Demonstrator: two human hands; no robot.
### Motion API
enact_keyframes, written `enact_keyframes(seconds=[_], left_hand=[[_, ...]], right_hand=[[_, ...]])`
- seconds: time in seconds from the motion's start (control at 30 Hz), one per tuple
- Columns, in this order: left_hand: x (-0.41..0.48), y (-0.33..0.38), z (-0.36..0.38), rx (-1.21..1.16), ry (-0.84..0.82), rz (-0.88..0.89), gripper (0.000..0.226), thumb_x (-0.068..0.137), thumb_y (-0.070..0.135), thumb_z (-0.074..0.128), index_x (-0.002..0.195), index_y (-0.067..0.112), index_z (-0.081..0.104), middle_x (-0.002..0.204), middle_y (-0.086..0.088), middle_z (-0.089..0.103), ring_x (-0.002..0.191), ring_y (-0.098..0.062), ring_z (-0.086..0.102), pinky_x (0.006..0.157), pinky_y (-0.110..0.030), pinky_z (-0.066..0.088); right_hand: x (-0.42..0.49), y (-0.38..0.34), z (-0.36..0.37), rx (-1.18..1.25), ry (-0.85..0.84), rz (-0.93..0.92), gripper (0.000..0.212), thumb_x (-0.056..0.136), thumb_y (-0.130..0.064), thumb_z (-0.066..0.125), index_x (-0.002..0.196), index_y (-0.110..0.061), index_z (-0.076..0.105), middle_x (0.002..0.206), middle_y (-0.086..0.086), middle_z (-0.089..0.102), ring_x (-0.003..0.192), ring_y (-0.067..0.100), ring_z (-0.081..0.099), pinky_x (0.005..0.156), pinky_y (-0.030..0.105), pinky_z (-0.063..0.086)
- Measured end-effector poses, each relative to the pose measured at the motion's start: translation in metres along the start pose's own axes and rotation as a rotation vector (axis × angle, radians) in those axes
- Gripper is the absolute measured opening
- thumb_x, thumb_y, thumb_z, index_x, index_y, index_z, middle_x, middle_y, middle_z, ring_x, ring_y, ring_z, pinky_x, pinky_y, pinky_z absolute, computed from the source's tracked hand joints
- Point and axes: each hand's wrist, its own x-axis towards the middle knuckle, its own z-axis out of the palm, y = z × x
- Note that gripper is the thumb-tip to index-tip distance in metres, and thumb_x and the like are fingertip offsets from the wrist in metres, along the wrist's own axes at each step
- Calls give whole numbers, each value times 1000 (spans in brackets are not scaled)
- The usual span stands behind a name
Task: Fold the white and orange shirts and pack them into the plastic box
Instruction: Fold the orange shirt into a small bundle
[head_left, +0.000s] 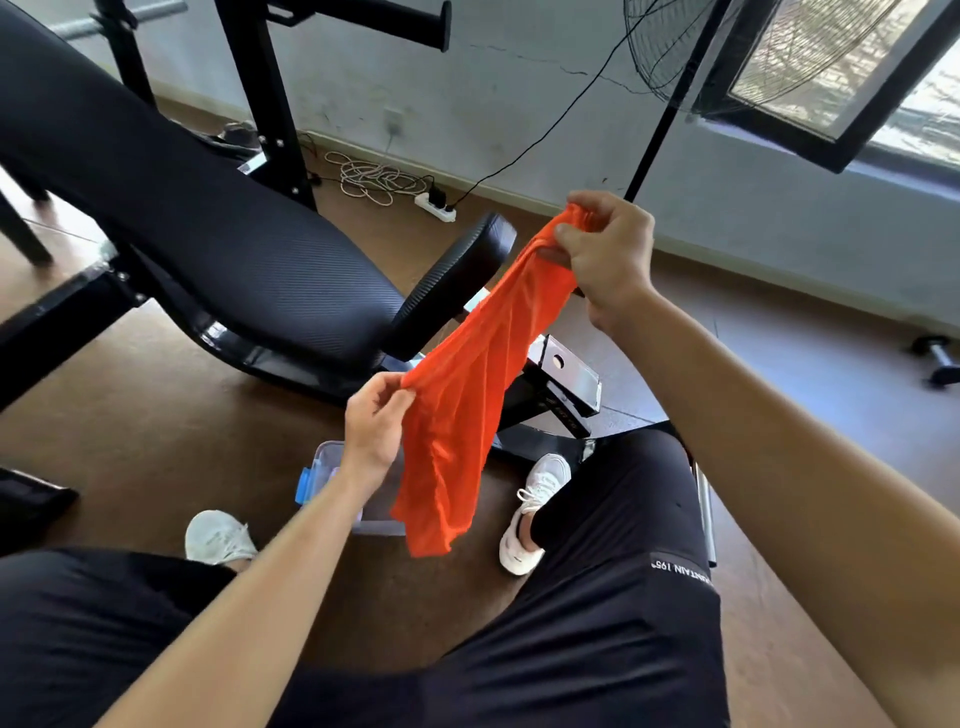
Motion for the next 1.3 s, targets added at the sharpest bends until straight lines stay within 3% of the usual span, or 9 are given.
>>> enact_keyframes(seconds=[0.13, 0.33, 0.53, 0.63, 0.73, 0.87, 1.03, 1.13, 1.3], left_hand=[[11, 14, -18, -11, -115, -78, 9, 97, 0, 56, 99, 2, 66, 74, -2, 61, 56, 1, 52, 54, -15, 43], [3, 8, -28, -79, -189, -96, 16, 100, 1, 54, 102, 17, 55, 64, -4, 43, 51, -6, 38, 48, -19, 32], [-10, 17, -37, 54, -269, 43, 35, 100, -4, 45, 95, 13, 75, 78, 10, 69, 71, -4, 58, 67, -17, 44], [-10, 12, -48, 172, -282, 80, 25, 90, 12, 66, 108, 27, 73, 86, 8, 65, 73, -11, 55, 68, -26, 45], [-14, 7, -48, 393, -199, 257, 52, 69, 23, 88, 114, 28, 62, 112, 7, 60, 101, -6, 57, 88, -21, 47], [-19, 1, -38, 424, 9, 405, 55, 72, 8, 85, 115, 19, 54, 113, 3, 57, 100, -7, 55, 89, -25, 47], [-21, -17, -37, 358, 13, 207, 55, 79, 12, 80, 126, 21, 51, 91, 5, 64, 77, -7, 62, 72, -12, 45], [-22, -23, -36, 472, -60, 84, 11, 88, 19, 73, 97, 16, 67, 77, 6, 64, 69, -4, 57, 65, -17, 40], [-17, -28, -39, 121, -131, -87, 19, 97, 14, 63, 82, 2, 62, 69, 3, 57, 64, -8, 50, 62, -19, 41]], right_hand=[[3, 8, -6, 21, -10, 106, 29, 82, 11, 66, 92, -13, 77, 108, 18, 69, 85, 32, 75, 62, 30, 63], [5, 18, -10, 65, -68, 221, 41, 84, 21, 50, 91, -7, 79, 119, 21, 62, 79, 33, 72, 60, 27, 62], [14, 27, -11, 122, -22, 384, 29, 90, 18, 54, 78, -1, 72, 120, 30, 62, 84, 37, 72, 60, 27, 61], [11, 26, -9, 175, -30, 411, 22, 91, 17, 55, 84, 2, 70, 123, 31, 59, 78, 32, 70, 61, 28, 61], [5, 19, -8, 275, -43, 438, 17, 91, 17, 57, 91, 7, 70, 120, 30, 61, 76, 31, 70, 64, 30, 63], [1, -7, -2, 427, -107, 430, 14, 89, 18, 58, 92, 10, 69, 99, 27, 63, 78, 32, 70, 67, 30, 63], [3, -36, 9, 540, -104, 372, 14, 89, 20, 56, 91, 11, 67, 88, 25, 62, 75, 32, 69, 65, 32, 63], [3, -42, 13, 567, -98, 350, 15, 89, 20, 56, 95, 11, 67, 94, 27, 60, 80, 35, 68, 64, 33, 63], [7, -40, 9, 525, -97, 268, 14, 90, 18, 58, 96, 8, 66, 103, 26, 58, 80, 30, 66, 67, 32, 63]])
